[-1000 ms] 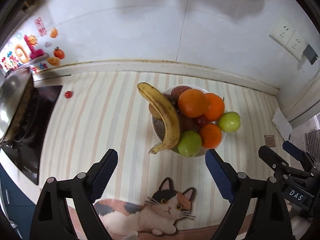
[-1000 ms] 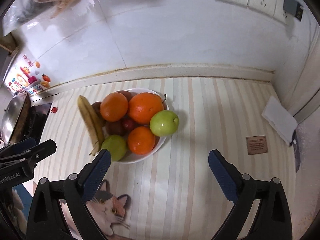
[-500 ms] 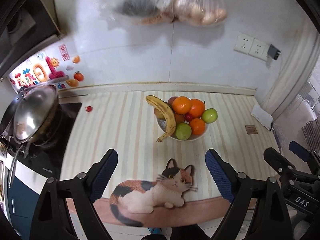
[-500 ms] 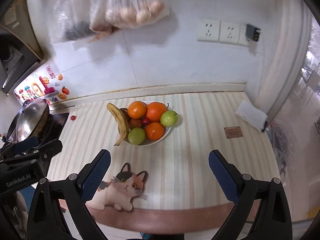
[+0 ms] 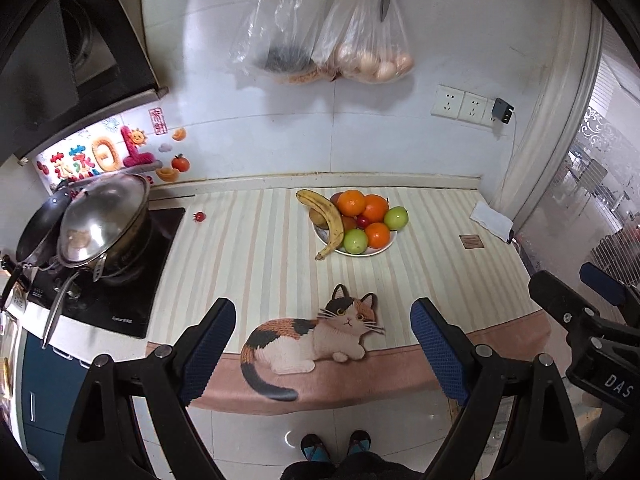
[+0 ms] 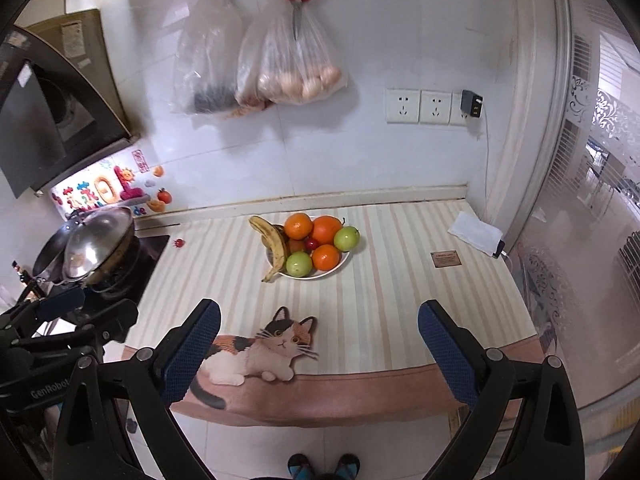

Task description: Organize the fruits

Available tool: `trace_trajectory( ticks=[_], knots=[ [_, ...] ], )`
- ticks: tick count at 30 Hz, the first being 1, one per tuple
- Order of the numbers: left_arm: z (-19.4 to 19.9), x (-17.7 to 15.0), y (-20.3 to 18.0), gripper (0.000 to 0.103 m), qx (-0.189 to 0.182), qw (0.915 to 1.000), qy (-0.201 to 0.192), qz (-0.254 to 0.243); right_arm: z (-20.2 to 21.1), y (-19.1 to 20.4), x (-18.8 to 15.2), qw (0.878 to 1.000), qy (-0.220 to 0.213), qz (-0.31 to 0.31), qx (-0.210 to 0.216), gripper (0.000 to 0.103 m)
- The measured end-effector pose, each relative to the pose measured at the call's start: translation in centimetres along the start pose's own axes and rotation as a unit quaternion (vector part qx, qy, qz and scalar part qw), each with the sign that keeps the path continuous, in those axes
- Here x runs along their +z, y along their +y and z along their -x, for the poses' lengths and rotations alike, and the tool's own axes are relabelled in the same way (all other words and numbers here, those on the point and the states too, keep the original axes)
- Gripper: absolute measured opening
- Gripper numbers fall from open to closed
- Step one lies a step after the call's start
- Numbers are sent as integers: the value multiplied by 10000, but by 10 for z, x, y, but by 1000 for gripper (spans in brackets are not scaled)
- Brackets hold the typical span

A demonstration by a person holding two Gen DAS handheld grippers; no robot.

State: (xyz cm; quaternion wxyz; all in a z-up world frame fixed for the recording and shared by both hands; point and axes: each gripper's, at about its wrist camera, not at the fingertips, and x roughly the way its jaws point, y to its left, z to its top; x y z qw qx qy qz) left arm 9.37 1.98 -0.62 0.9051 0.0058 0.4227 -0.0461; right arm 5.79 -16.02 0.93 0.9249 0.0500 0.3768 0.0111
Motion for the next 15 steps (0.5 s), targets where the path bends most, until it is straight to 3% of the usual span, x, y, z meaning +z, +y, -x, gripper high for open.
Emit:
trace_trajectory(
  ticks=[8, 15],
  knots=[
    [32, -12, -1, 90, 75, 9997, -161, 166, 41, -1, -10, 9998, -110, 86, 116, 101],
    [35, -15, 0, 90, 159, 9991, -253, 292, 39, -3, -6, 9996, -123, 138, 216, 102]
  ],
)
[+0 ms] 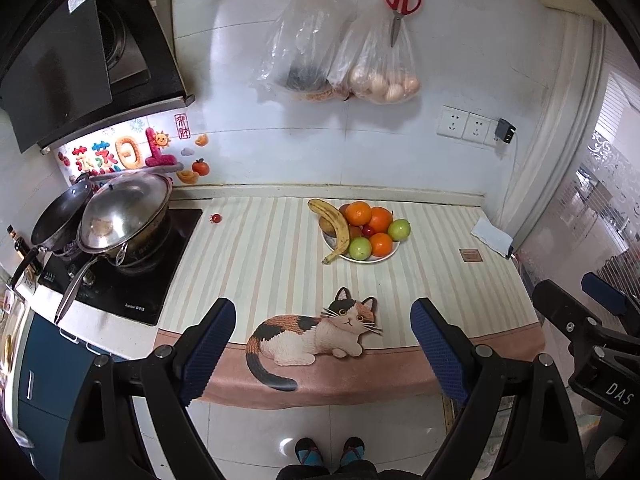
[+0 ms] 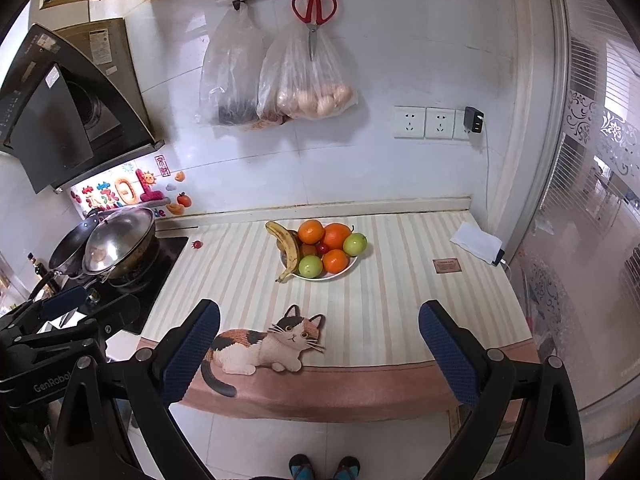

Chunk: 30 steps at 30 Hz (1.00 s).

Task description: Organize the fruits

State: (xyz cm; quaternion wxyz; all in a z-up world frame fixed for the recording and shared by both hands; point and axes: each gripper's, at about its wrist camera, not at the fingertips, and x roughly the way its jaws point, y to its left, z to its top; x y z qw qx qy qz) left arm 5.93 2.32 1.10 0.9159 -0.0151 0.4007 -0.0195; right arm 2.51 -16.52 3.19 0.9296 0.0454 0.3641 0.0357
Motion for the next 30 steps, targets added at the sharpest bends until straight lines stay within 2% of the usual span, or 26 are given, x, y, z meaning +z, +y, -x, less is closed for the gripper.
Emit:
trace_trajectory(
  ticks=[2, 4, 10, 19, 30],
  knots=[
    [-6, 1, 1, 90, 16, 10000, 24, 32, -8, -2, 2, 10000, 34, -5, 16, 102],
    [-14, 3, 2, 97, 30, 10000, 51, 30, -17, -2, 4, 10000, 56, 1, 1, 102],
    [-35, 9, 1, 101, 230, 9997, 22, -30, -54, -4, 13, 9999, 144, 34, -31, 102],
    [-69, 19, 3, 101, 387, 9991, 159, -5, -105, -2, 21, 9994, 321, 53, -94, 102],
    [-85, 22, 0, 101, 484, 9986, 208, -18, -123, 0, 21, 9993, 336, 66, -139, 102]
  ],
)
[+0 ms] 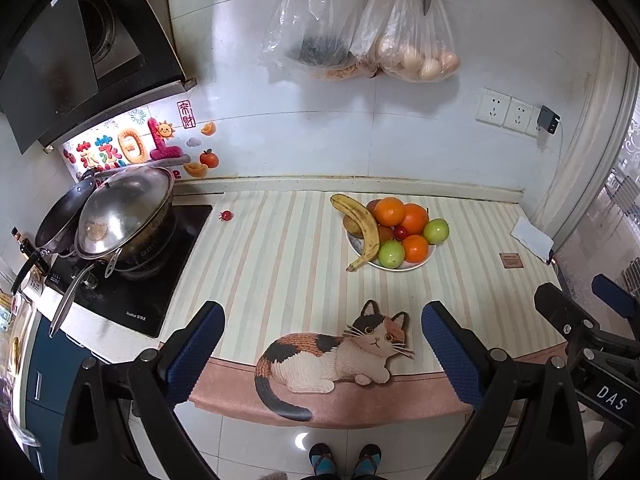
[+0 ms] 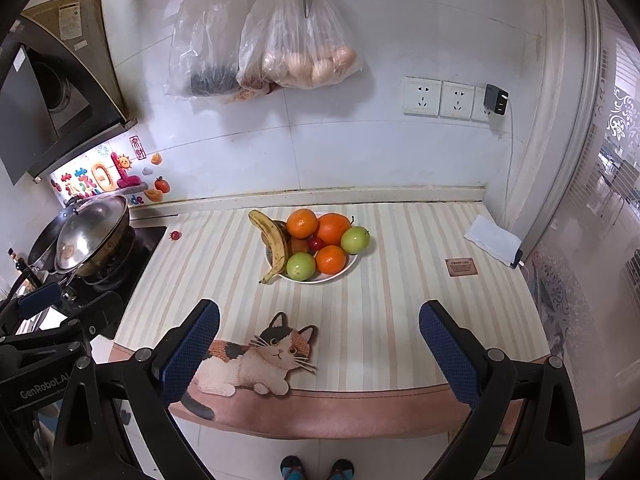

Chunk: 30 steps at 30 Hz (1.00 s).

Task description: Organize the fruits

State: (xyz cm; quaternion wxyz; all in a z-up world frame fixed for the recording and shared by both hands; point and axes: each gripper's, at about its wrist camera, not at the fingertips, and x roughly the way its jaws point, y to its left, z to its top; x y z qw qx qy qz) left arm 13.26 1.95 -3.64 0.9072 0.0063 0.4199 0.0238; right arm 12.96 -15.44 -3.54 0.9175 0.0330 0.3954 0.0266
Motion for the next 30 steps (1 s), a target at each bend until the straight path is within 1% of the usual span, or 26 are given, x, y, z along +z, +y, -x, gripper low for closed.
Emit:
trace_trajectory(
  ticks=[8, 30],
  knots=[
    [-1, -2, -1, 101, -30, 10000, -2, 7, 1, -3, -4, 10000, 20, 0, -7, 102],
    [14, -7, -5, 101, 11, 9999, -69, 85, 9, -8, -10, 10000, 0, -44, -10, 102]
  ],
)
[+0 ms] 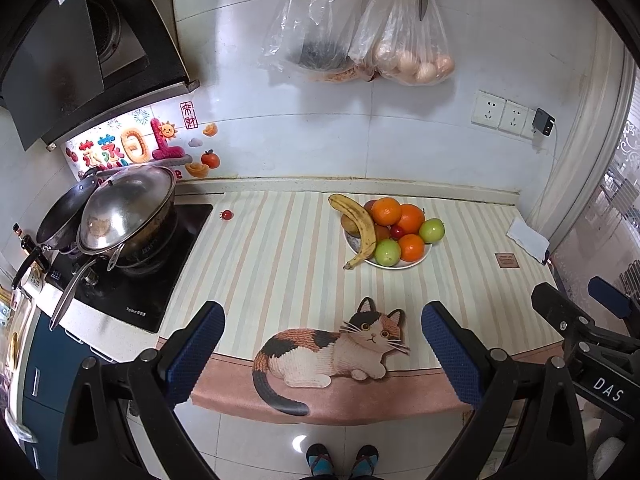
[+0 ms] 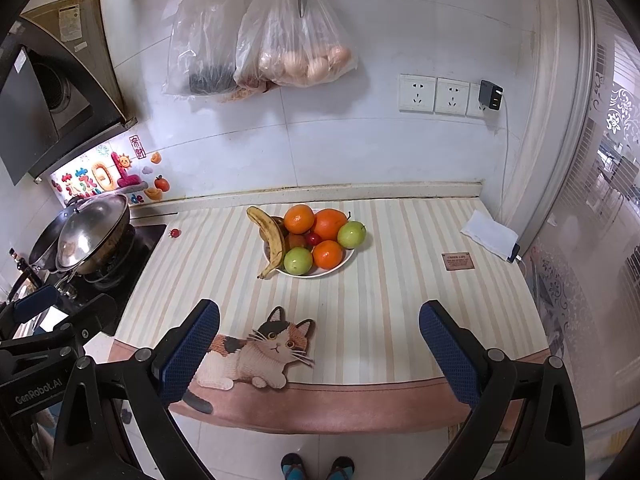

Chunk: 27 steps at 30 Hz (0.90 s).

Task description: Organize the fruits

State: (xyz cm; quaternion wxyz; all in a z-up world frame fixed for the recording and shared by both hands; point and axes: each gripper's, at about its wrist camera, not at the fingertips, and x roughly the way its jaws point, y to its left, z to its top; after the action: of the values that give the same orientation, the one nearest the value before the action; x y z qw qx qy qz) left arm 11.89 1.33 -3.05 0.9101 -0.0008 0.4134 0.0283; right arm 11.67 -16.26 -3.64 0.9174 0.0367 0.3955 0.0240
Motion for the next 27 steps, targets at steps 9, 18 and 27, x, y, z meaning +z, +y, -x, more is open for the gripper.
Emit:
trace_trajectory(
  ticks=[9, 18, 27],
  knots=[
    [1, 0, 1, 101, 9, 10000, -1, -6, 4, 3, -3, 10000, -15, 6, -44, 102],
    [2, 1, 4, 101, 17, 10000, -34, 11, 5, 3, -3, 10000, -21, 0, -74, 102],
    [3, 3, 3, 101, 18, 10000, -32, 26, 8, 4, -1, 9999, -51, -11, -85, 102]
  ],
)
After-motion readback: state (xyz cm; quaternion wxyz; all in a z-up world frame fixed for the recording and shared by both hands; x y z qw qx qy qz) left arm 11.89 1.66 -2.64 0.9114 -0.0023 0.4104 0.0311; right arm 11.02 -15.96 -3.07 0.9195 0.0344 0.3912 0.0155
